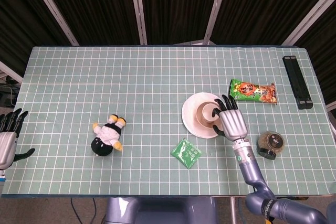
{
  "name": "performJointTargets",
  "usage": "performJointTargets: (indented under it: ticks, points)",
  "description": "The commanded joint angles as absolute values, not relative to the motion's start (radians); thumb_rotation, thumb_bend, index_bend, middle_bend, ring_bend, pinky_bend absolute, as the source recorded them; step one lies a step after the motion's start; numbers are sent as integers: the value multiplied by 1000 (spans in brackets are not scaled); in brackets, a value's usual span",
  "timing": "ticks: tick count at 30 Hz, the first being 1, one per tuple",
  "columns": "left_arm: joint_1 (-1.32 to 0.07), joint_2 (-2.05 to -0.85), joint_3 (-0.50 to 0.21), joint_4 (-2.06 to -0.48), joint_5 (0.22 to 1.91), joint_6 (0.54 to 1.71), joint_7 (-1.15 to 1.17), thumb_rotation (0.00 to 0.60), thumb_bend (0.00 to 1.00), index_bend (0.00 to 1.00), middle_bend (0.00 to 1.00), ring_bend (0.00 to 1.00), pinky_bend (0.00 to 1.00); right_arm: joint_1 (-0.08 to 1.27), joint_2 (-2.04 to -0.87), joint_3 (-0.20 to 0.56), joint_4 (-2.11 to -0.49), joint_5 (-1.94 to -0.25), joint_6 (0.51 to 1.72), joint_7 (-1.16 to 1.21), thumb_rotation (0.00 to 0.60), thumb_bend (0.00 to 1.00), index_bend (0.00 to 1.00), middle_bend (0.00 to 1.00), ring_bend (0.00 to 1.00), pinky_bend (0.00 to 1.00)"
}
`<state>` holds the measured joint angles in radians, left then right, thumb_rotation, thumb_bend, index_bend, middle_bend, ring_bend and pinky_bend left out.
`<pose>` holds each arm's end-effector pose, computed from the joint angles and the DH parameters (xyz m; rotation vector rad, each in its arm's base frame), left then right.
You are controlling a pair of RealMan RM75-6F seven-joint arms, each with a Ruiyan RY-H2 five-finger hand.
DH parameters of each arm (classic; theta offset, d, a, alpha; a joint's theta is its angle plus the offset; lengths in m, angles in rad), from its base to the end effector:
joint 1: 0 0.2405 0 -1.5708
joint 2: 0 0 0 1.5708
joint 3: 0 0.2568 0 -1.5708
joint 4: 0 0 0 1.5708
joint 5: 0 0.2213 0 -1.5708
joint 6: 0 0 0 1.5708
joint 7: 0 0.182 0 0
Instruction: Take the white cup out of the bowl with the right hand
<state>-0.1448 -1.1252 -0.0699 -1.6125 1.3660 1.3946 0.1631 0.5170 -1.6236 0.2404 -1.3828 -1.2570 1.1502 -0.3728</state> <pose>-0.3276 0.2426 0.1443 -1.3961 -0.8630 -0.7315 -0.1949 -0.3643 -0.0134 1.6026 -0.8629 0.9515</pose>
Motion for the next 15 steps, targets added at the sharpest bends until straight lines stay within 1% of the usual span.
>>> performJointTargets:
  ticks: [1,5,8,10,12,15]
  points:
    - [-145,-1124,-70,-1613,1367,1394,159,600,0,0,0,0,0,525,-1647,241,-1352,-1248,1149,-359,600,222,505,171,0,0]
    - [-144,-1122,-71,-1612,1363,1393,153,600,0,0,0,0,0,532,-1671,237,-1316,-1239,1138,-343,600,244,523,180,0,0]
    - [-145,-1121,-72,-1610,1363,1390,146,600,0,0,0,0,0,542,-1694,233,-1279,-1238,1130,-332,600,309,548,194,0,0]
    - [-146,-1121,-71,-1609,1364,1388,146,600,0,0,0,0,0,544,-1698,233,-1274,-1244,1139,-326,600,376,574,201,0,0]
    - [-147,-1122,-71,-1609,1365,1387,148,600,0,0,0,0,0,543,-1697,230,-1275,-1254,1149,-323,600,422,592,208,0,0]
    - [-148,-1123,-70,-1609,1365,1385,151,600,0,0,0,0,0,541,-1688,229,-1288,-1264,1164,-322,600,449,596,211,0,0]
